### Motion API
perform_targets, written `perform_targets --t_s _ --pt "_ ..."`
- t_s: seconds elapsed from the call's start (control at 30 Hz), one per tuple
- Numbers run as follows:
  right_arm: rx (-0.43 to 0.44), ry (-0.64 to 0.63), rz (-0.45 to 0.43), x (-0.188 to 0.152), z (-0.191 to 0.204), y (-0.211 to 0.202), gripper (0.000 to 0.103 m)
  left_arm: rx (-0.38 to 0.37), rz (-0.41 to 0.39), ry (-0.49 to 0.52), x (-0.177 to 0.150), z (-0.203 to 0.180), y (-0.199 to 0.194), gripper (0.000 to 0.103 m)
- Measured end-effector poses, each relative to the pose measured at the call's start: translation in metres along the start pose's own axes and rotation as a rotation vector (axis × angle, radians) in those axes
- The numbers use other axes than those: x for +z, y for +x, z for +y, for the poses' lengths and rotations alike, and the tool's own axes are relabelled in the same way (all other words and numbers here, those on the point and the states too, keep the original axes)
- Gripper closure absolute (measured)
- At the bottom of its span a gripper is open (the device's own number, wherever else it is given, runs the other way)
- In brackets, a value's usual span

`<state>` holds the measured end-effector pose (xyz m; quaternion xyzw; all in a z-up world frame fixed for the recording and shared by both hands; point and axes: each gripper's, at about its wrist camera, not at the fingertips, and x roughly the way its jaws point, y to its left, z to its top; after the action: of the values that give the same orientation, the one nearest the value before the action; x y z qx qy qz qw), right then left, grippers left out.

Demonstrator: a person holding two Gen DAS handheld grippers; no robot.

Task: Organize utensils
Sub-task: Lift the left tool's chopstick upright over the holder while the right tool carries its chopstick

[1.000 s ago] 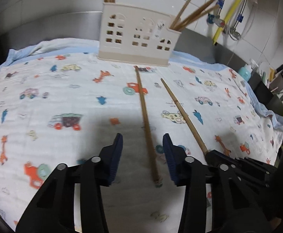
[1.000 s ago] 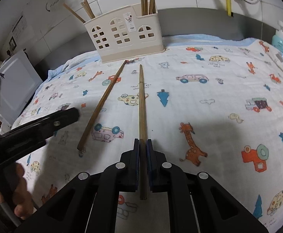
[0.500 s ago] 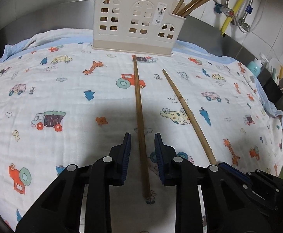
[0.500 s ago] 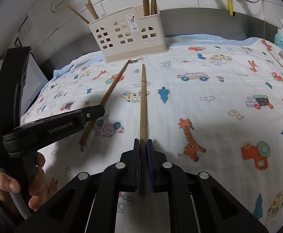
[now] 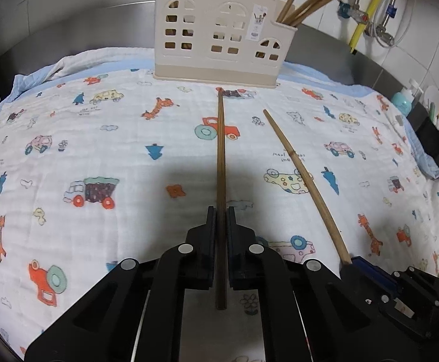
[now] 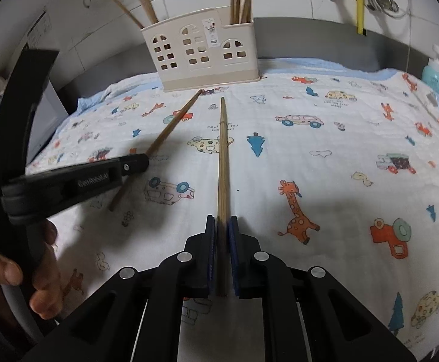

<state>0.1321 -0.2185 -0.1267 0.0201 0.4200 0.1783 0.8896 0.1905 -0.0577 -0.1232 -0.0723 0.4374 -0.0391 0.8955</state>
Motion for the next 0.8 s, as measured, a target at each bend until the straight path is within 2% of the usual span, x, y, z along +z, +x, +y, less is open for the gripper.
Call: perform_targets --t_s 0.23,0.4,0.63,0.8 --pt "-0.035 -0.023 -0.016 0.0 0.007 -0.003 0.095 -0.033 -0.083 0.017 0.005 0.01 -0.032 0.098" --pt "-0.039 -0.041 -0.097 0.014 0.011 -0.03 0.095 -0.066 -0.171 0.028 0.017 0.019 -0.063 0.098" --pt "-0.006 -0.11 -0.241 0.064 0.024 -0.078 0.095 -0.105 -0.256 0.064 0.035 0.025 -0.092 0.098" --pt "0.06 -0.151 -0.264 0.111 0.035 -0.09 0.096 -0.128 -0.267 0.088 0.051 0.029 -0.099 0.098"
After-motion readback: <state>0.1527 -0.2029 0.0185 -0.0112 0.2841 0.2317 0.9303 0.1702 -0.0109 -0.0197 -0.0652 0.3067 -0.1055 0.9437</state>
